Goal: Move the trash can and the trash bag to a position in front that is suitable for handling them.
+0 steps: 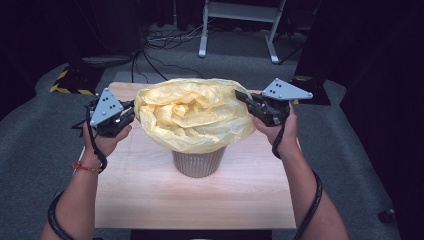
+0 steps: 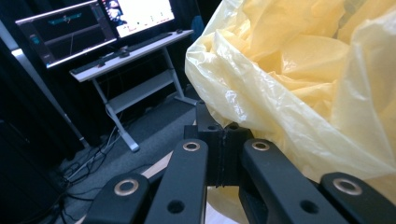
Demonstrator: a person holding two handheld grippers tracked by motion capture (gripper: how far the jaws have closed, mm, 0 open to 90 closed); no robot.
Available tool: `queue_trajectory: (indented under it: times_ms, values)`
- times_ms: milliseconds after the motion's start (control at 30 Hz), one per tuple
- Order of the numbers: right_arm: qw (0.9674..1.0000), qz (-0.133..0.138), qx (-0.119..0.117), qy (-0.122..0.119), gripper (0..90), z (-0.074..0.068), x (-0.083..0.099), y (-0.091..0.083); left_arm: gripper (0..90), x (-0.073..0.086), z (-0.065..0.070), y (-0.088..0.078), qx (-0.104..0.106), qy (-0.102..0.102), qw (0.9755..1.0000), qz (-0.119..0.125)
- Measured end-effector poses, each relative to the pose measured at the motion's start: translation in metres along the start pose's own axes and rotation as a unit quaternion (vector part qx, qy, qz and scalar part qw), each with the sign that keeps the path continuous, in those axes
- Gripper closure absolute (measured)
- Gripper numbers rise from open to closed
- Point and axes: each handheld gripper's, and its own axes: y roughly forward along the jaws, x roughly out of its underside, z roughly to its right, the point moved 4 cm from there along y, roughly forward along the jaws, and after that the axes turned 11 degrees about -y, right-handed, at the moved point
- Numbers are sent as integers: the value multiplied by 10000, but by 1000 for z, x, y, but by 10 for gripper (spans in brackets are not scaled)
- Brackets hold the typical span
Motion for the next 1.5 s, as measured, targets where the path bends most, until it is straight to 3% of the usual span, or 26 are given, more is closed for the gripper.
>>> queue_trajectory:
  times_ms: [267,767,800,833,1200,1500]
  values:
    - [9999,-115,69,85,895,6,11,10,898,13,-5,14,-67,-126,9998,-113]
    - [9998,-128,100,83,895,7,12,11,898,13,-5,15,-65,-139,9998,-109]
    - [9998,-133,108,89,886,8,12,11,898,32,-12,46,-20,-433,9986,-286]
    - [9984,-359,348,245,887,18,38,22,898,33,-12,47,11,-486,9984,-278]
    - [9980,-493,238,303,891,14,51,30,898,50,-9,61,165,-610,9969,-464]
    - [9978,-493,189,411,897,15,58,36,898,60,-8,70,378,-901,9940,-496]
